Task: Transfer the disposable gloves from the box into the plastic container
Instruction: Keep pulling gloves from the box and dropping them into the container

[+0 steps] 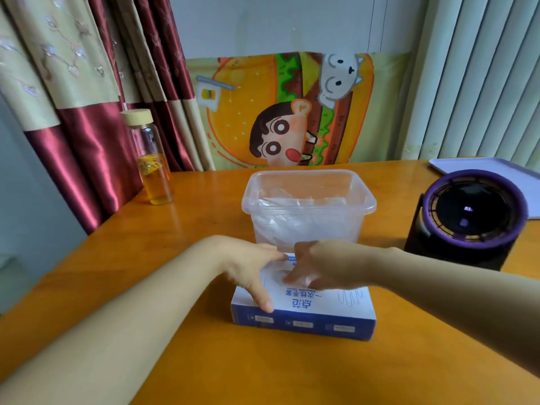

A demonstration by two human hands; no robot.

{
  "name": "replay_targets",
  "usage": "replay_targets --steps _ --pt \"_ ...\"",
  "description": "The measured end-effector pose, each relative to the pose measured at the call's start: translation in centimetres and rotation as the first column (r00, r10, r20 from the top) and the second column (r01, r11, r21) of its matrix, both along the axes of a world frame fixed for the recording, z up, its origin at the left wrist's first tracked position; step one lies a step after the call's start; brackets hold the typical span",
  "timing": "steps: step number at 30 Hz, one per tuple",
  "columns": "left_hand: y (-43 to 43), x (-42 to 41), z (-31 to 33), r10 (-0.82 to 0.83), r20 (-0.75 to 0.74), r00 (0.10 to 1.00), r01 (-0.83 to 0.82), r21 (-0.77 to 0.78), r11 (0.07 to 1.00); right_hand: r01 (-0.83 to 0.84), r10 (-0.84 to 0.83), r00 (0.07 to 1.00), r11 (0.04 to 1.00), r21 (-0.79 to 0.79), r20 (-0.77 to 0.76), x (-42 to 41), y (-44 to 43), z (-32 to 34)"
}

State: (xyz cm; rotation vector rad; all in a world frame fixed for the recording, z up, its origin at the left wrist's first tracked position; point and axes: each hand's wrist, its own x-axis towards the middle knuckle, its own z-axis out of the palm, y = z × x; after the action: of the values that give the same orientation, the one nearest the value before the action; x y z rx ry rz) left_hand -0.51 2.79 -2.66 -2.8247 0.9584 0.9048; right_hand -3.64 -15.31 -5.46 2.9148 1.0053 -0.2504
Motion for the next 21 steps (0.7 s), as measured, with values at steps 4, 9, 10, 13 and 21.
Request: replay_targets --steps 4,9,10,13,21 --pt "0.2 -0.2 -0.6 0.001 0.041 0.999 -0.001 0.001 1.000 -0.038 0.027 0.996 0.989 0.145 0.081 -0.3 -0.2 -0.9" --pt "0.2 0.0 -0.9 0.035 0.030 0.999 -0.033 -0.049 0.998 -0.054 0.016 0.979 0.981 0.186 0.201 -0.6 -0.4 -0.1" --pt "0.2 0.1 -1.0 0.032 0.025 0.999 -0.031 -0.056 0.998 -0.056 0.014 0.974 0.983 0.177 0.228 -0.7 -0.3 0.1" --pt "0.1 0.1 -1.0 0.022 0.028 0.999 -0.020 -0.057 0.998 -0.049 0.001 0.961 0.985 0.167 0.277 -0.6 -0.1 0.9" --pt "0.1 -0.2 -0.9 0.036 0.046 0.998 -0.034 -0.041 0.999 0.141 -0.182 0.980 0.919 0.367 0.078 -0.3 -0.5 0.6"
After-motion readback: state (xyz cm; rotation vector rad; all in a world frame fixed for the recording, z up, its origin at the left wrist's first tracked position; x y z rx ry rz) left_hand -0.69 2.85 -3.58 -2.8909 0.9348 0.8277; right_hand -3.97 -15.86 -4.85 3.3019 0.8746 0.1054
